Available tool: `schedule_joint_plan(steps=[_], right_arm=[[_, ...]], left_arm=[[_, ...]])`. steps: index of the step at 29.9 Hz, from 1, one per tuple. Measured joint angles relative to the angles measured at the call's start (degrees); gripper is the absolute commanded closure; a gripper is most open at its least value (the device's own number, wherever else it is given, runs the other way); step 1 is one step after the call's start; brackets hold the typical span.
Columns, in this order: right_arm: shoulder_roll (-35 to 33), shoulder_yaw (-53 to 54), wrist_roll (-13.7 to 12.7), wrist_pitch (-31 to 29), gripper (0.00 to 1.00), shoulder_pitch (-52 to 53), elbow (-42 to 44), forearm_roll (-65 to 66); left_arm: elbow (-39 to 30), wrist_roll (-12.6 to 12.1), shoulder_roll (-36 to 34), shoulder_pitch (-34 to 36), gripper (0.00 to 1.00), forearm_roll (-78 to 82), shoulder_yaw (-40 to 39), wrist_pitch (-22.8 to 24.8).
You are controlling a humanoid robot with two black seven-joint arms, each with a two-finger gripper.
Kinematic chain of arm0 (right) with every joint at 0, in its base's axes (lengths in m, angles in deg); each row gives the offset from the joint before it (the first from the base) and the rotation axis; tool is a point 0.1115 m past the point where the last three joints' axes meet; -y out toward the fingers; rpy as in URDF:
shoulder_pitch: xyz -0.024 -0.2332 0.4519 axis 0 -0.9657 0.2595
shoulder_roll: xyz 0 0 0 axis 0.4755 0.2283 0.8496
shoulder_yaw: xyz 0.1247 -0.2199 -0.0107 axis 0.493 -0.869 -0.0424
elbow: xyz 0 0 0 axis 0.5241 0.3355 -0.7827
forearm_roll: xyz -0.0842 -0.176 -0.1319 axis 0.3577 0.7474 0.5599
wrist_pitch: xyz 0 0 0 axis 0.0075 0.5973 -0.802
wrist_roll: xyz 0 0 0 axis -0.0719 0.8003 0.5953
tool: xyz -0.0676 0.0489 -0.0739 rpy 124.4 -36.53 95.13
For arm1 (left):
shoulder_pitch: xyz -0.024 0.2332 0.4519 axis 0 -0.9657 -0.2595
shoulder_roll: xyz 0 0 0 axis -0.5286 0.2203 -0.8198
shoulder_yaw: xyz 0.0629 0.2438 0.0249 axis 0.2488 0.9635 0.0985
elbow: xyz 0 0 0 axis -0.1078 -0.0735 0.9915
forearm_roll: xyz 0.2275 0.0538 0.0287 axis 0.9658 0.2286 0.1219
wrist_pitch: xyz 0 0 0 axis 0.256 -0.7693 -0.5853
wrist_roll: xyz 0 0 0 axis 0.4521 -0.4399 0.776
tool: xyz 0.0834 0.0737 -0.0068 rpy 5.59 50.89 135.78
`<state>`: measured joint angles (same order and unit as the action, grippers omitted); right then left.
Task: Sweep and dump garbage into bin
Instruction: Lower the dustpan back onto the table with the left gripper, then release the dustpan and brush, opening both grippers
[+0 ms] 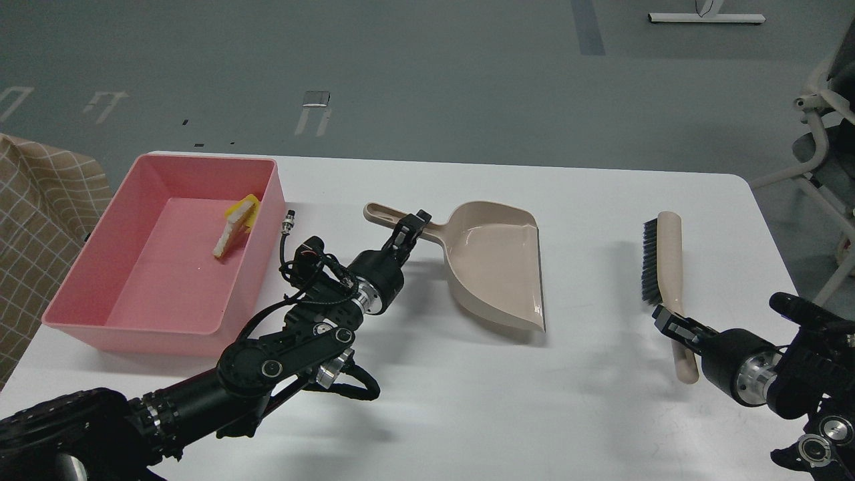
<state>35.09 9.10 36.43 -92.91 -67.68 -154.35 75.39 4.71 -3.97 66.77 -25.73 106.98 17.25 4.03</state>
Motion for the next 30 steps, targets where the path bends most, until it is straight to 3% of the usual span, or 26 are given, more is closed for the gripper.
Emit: schedule_joint_plan(steps=[1, 3, 5, 6, 7, 8, 9, 12, 26, 30], right_arm=[[0.00, 0.00, -0.03, 0.00, 1.00, -0.19, 0.00, 0.00], [0.00, 0.00, -0.05, 0.00, 0.87, -0.41, 0.01, 0.00], [0.00, 0.00, -0.11, -0.01, 0.82, -0.56, 0.01, 0.00], [0.03, 0.00, -0.17, -0.03, 0.73, -0.71, 0.01, 0.00], [0.06, 0.00, -0.21, -0.03, 0.70, -0.83, 0.01, 0.00], [0.10, 0.00, -0.34, -0.03, 0.69, -0.89, 0.02, 0.00], [0.15, 0.00, -0.49, -0.03, 0.66, -0.91, 0.10, 0.00], [0.35, 0.00, -1.31, -0.03, 0.62, -1.02, 0.46, -0.12], [0.79, 0.74, -1.63, -0.02, 0.54, -1.65, 0.89, -1.04], [0.79, 1.05, -1.56, -0.02, 0.53, -1.69, 0.83, -1.47]], left_arm=[[-0.03, 0.04, 0.26, -0.01, 0.82, 0.00, 0.37, -0.54], [-0.17, 0.07, 0.73, -0.03, 0.79, 0.00, 0.70, -1.41], [-0.39, 0.23, 1.32, -0.29, 0.70, 0.01, 0.81, -1.91], [-0.43, 0.44, 1.55, -0.46, 0.52, 0.01, 0.81, -2.04], [-0.44, 0.62, 1.71, -0.54, 0.39, 0.01, 0.81, -2.12], [-0.44, 0.91, 1.92, -0.60, 0.16, 0.00, 0.81, -2.33], [-0.48, 1.12, 2.13, -0.67, 0.10, 0.00, 0.81, -2.60], [-0.61, 1.53, 2.42, -0.97, 0.03, -0.05, 0.80, -4.23], [-1.96, 1.70, 2.28, -2.37, 0.02, 0.00, 1.09, -6.44], [-1.98, 2.99, 1.36, -2.37, 0.02, 0.30, 2.07, -6.51]])
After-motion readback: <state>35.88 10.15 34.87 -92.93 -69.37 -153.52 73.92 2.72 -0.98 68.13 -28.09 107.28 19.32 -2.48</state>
